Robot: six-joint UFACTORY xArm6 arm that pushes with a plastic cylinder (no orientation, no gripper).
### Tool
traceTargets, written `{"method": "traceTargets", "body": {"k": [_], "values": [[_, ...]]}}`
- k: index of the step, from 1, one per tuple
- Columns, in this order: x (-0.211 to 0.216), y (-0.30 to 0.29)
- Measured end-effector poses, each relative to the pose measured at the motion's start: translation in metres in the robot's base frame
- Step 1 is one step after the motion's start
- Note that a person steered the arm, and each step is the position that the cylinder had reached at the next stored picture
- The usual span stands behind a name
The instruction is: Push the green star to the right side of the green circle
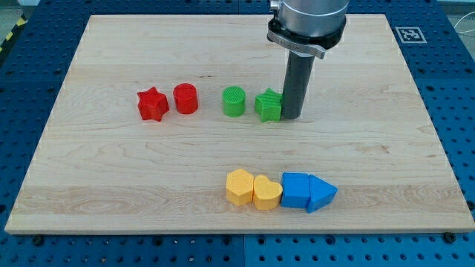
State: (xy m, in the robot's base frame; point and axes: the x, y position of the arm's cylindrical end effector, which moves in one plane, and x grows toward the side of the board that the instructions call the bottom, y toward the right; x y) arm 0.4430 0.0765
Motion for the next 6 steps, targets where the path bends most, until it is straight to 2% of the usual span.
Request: {"method": "traceTargets", "body": {"k": [2, 4, 6], "values": [[-0.003, -0.001], [-0.004, -0.034], [-0.057, -0.037]]}}
